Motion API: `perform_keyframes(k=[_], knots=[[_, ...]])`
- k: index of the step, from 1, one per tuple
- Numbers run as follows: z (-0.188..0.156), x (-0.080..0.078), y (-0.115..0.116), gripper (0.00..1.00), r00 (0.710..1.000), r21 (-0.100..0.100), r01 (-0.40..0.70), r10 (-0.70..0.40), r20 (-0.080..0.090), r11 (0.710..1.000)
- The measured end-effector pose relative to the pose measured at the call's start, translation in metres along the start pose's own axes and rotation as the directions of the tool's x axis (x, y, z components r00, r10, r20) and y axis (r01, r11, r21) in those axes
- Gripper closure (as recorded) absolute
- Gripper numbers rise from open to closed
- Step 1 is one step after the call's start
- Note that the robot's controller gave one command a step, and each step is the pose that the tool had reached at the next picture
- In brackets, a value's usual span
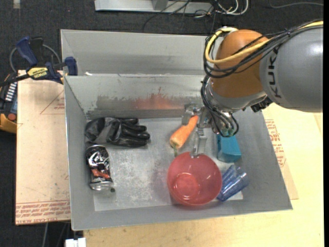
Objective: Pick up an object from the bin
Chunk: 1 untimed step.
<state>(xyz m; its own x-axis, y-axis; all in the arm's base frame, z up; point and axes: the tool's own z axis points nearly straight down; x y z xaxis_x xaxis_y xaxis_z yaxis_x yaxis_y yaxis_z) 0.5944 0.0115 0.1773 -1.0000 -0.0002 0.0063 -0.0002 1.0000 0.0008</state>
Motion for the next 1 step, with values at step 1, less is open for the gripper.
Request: perform_keyframes(k=[1], knots=[[-0.0050, -0.0016, 0.0000, 0.00, 1.000, 0.000, 0.000, 0.000, 0.008, 1.000]])
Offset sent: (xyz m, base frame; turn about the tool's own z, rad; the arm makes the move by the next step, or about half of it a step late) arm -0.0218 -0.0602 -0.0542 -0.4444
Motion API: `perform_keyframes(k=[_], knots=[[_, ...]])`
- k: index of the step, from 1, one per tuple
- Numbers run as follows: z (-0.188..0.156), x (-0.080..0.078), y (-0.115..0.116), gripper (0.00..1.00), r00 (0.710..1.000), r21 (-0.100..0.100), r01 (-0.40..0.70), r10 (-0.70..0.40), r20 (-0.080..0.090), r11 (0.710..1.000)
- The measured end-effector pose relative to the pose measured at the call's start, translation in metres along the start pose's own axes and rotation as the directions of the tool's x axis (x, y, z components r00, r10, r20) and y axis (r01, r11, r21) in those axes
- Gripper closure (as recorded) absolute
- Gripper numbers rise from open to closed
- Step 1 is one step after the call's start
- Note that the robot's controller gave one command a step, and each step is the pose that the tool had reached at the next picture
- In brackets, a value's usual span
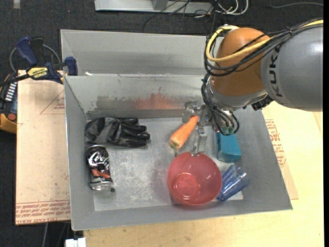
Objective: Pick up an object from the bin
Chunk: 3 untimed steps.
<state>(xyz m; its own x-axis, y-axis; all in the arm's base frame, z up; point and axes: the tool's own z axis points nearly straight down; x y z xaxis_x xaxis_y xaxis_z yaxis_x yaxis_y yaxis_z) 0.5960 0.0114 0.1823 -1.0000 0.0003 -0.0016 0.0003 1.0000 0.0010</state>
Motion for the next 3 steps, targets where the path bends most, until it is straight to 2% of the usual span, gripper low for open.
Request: perform_keyframes(k=[1, 2, 3], knots=[[0.045, 0.017, -0.043, 0.00, 0.940, -0.002, 0.341, -0.341, -0.001, 0.940], [0.109, 0.038, -0.023, 0.00, 0.851, -0.006, 0.525, -0.525, -0.003, 0.851], [0.110, 0.026, -0.064, 0.00, 0.658, -0.006, 0.753, -0.753, 0.008, 0.658]])
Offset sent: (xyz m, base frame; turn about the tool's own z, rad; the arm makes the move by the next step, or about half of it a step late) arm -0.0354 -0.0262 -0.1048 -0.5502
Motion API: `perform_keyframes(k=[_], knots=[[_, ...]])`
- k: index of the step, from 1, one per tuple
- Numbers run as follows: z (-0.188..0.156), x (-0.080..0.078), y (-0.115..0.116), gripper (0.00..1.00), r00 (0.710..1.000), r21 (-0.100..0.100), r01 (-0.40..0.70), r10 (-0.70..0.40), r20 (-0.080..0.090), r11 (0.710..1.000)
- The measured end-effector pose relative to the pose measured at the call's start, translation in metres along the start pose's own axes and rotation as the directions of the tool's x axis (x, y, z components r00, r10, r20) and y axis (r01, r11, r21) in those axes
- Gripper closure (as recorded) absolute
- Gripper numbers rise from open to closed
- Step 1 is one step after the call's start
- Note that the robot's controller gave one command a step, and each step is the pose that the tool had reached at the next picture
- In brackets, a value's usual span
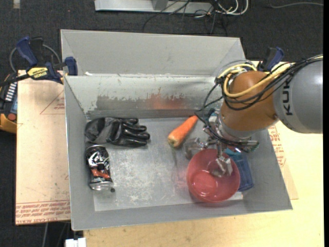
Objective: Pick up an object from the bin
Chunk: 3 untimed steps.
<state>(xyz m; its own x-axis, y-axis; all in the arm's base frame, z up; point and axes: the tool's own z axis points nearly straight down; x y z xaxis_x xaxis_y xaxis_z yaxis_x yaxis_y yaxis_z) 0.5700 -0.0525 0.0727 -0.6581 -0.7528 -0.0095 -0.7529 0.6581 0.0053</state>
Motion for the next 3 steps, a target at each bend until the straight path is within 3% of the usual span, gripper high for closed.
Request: perform_keyframes(k=[1, 2, 3], knots=[[-0.003, -0.007, -0.011, 0.00, 0.915, -0.010, 0.404, -0.404, -0.006, 0.915], [-0.001, -0.021, 0.018, 0.00, 0.849, -0.002, 0.528, -0.528, 0.002, 0.849], [0.003, 0.001, -0.029, 0.00, 0.887, -0.021, 0.462, -0.462, -0.001, 0.887]])
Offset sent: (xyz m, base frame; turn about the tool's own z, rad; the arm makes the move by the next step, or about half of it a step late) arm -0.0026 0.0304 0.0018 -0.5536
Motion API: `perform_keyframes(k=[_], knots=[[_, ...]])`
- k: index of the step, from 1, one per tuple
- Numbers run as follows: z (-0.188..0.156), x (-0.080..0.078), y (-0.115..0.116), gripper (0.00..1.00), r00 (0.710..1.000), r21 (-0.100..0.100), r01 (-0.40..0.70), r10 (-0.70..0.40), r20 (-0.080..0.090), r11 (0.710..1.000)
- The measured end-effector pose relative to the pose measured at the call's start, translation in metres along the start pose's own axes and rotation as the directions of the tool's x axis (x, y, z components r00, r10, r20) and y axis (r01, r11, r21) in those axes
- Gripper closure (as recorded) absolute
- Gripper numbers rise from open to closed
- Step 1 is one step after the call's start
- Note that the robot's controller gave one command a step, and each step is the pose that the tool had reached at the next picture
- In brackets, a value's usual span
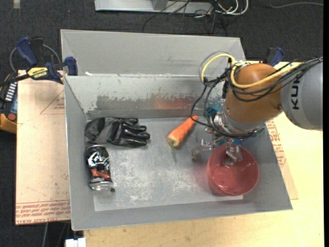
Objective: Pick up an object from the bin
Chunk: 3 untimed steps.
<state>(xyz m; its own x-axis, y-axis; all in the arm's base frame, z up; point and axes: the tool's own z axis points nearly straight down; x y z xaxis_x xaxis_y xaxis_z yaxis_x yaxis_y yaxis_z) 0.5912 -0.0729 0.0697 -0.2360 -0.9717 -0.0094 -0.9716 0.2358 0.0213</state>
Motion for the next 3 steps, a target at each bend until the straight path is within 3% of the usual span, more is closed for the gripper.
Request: perform_keyframes(k=[1, 2, 3], knots=[[-0.018, -0.053, 0.041, 0.00, 0.954, 0.015, 0.299, -0.299, -0.002, 0.954], [-0.007, -0.017, -0.004, 0.00, 0.967, -0.028, 0.256, -0.256, 0.011, 0.966], [-0.002, -0.015, 0.011, 0.00, 0.892, -0.040, 0.452, -0.451, 0.018, 0.891]])
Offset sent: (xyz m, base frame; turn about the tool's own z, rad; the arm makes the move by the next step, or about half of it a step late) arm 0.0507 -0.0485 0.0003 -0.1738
